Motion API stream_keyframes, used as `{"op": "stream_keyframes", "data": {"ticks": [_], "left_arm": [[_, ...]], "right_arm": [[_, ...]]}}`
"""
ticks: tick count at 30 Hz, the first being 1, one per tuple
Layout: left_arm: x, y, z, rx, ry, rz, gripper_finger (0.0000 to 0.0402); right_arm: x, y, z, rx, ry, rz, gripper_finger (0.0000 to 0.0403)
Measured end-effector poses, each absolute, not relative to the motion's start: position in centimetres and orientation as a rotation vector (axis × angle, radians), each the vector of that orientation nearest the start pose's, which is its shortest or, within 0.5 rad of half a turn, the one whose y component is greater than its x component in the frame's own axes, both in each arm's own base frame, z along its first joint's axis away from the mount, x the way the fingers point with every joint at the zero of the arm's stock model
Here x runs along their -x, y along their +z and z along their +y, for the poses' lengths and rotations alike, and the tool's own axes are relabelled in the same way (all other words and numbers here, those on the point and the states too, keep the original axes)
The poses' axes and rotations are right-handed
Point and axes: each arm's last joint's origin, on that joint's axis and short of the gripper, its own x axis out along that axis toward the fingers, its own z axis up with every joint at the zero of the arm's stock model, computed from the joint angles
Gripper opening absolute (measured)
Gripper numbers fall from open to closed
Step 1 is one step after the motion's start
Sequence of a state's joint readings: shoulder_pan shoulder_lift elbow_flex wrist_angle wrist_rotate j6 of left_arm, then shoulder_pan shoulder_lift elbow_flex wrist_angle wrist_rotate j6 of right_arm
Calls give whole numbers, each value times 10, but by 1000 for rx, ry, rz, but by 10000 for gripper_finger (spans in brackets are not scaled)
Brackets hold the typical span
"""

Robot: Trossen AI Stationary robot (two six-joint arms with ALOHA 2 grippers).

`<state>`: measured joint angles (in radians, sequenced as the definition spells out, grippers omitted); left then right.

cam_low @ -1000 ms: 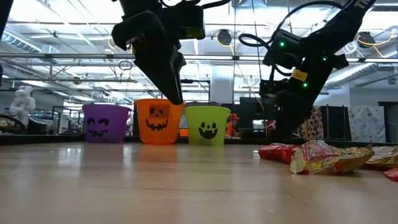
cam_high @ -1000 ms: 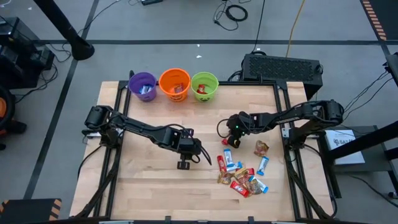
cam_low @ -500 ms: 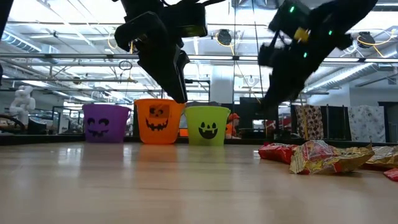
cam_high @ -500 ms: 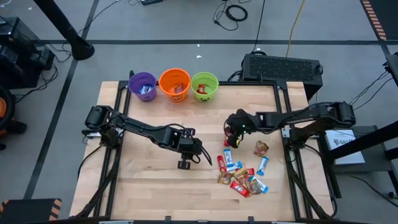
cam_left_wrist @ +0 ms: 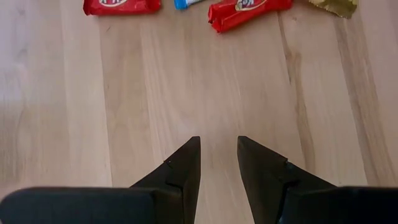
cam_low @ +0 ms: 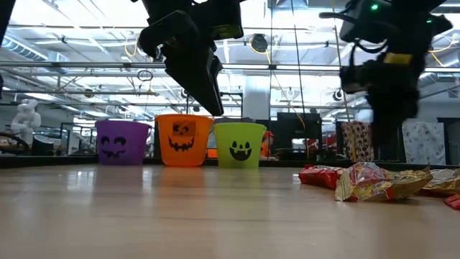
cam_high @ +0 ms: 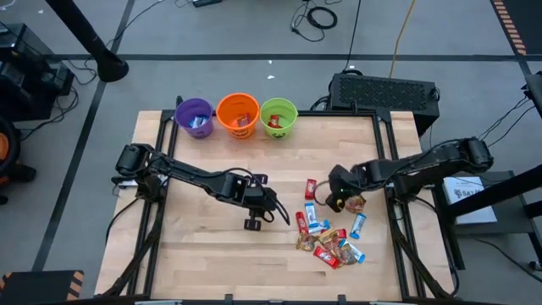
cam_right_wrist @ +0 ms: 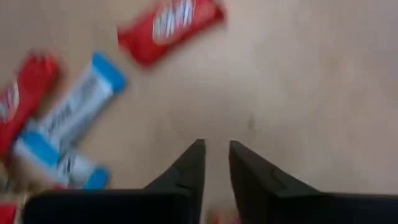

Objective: Sort candy by brand, put in halloween buckets
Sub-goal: Put golden candy into the orange bucket

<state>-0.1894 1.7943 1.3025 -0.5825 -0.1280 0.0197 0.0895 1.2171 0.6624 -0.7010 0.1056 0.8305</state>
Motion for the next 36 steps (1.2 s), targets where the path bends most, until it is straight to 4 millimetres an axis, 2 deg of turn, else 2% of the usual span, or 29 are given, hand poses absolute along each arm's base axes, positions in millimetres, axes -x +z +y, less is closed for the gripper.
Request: {"op": "stream_keyframes", "data": {"ticks": [4, 8, 11, 15, 20, 26, 29, 33, 36], "left_arm": [[-363, 213, -66, -206, -77, 1058, 114], [-363, 214, -66, -206, -77, 1054, 114], [-364, 214, -66, -205, -77, 1041, 114], [-366, 215, -66, -201, -77, 1017, 114], [-367, 216, -67, -200, -77, 1012, 114], [-367, 216, -67, -200, -77, 1012, 114], [-367, 216, -67, -200, -77, 1012, 114], [-367, 216, -67, -219, -87, 1012, 114], [-367, 216, -66, -221, -87, 1013, 114]], "right_arm": [[-186, 179, 31, -680, -556, 1270, 116], [-182, 175, 48, -701, -606, 1287, 159], [-180, 169, 54, -707, -683, 1313, 179], [-182, 155, 59, -679, -742, 1383, 183], [-185, 140, 62, -623, -779, 1448, 148], [-189, 140, 64, -619, -714, 1451, 49], [-192, 149, 66, -619, -654, 1422, 11], [-203, 173, 67, -552, -552, 1319, 22], [-213, 200, 67, -431, -434, 1184, 29]]}}
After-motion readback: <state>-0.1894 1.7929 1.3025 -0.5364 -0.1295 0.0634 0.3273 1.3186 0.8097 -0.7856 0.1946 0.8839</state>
